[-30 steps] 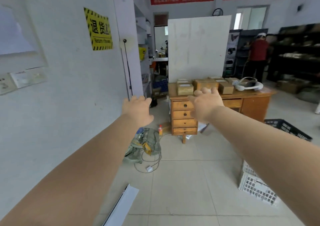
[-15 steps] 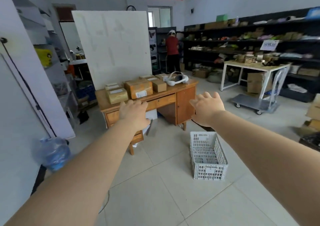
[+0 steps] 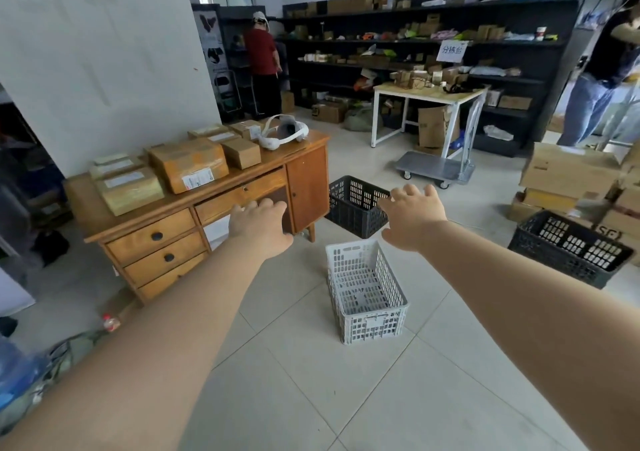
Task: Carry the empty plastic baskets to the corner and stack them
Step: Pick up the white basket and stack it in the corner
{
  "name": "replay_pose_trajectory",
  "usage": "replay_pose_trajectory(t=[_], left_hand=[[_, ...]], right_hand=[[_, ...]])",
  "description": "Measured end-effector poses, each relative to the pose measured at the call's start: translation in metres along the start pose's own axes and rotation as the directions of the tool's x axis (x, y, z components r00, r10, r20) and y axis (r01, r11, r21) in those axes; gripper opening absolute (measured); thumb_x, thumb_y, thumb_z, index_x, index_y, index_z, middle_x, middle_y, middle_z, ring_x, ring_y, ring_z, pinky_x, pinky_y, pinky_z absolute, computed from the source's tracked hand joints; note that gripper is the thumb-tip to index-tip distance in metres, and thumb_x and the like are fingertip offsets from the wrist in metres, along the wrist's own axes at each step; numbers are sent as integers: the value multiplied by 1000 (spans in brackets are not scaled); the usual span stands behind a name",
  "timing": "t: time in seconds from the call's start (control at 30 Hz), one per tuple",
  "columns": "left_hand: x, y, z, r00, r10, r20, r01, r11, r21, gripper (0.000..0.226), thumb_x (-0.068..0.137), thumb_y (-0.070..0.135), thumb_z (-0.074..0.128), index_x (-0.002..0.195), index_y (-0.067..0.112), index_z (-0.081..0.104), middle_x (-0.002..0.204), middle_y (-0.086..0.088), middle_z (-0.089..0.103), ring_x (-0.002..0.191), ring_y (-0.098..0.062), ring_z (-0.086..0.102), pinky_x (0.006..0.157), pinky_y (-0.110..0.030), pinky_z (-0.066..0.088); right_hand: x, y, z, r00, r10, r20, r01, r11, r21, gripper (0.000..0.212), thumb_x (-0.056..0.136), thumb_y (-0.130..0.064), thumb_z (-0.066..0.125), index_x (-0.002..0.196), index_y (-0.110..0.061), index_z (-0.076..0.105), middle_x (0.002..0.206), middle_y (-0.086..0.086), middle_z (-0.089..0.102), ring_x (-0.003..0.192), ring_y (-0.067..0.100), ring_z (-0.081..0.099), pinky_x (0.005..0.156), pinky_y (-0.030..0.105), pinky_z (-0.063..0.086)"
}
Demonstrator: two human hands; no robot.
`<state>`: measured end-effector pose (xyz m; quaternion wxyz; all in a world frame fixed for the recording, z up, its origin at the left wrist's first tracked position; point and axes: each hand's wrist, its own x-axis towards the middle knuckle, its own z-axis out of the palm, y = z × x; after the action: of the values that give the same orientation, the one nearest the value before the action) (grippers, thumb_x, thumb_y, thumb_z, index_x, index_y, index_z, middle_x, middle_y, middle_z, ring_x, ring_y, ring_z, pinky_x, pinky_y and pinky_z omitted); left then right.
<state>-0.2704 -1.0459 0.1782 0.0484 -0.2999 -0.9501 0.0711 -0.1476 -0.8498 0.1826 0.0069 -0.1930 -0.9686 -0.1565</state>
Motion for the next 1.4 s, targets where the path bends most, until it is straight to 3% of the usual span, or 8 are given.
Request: replay_pose_trajectory(t=[0.37, 0.63, 1.0, 1.4], left_hand=[[172, 5, 32, 1000, 15, 27, -14, 1000, -21, 60, 91, 46, 49, 145, 26, 35, 148, -1, 41, 135, -26, 37, 106, -43, 32], [306, -23, 71, 995, 83, 53, -82, 996, -18, 62, 91, 45, 50, 147, 26, 30, 149, -1, 39, 136, -27, 35, 106, -42, 30], [510, -80, 109, 943, 320, 88, -317, 947, -52, 65, 93, 46, 47, 150, 24, 25, 152, -1, 35, 139, -27, 31, 111, -44, 28], [678, -38, 145, 864, 489, 121, -489, 872, -31, 65, 93, 44, 47, 150, 24, 24, 153, -3, 34, 140, -28, 31, 113, -47, 25]], right_hand=[[171, 25, 48, 999, 2, 33, -3, 999, 38, 52, 92, -42, 46, 141, -25, 38, 140, 5, 42, 133, 25, 34, 105, 43, 25], [289, 14, 86, 987, 100, 125, -105, 994, 37, 48, 91, -40, 47, 136, -24, 42, 140, 6, 43, 130, 25, 36, 105, 45, 26], [440, -34, 116, 926, 270, 263, -299, 951, 75, 53, 92, -32, 48, 142, -23, 34, 151, 6, 31, 136, 26, 32, 109, 49, 23], [562, -11, 192, 837, 392, 383, -448, 892, 66, 57, 95, -38, 42, 148, -23, 25, 149, 5, 34, 135, 25, 33, 108, 47, 26]])
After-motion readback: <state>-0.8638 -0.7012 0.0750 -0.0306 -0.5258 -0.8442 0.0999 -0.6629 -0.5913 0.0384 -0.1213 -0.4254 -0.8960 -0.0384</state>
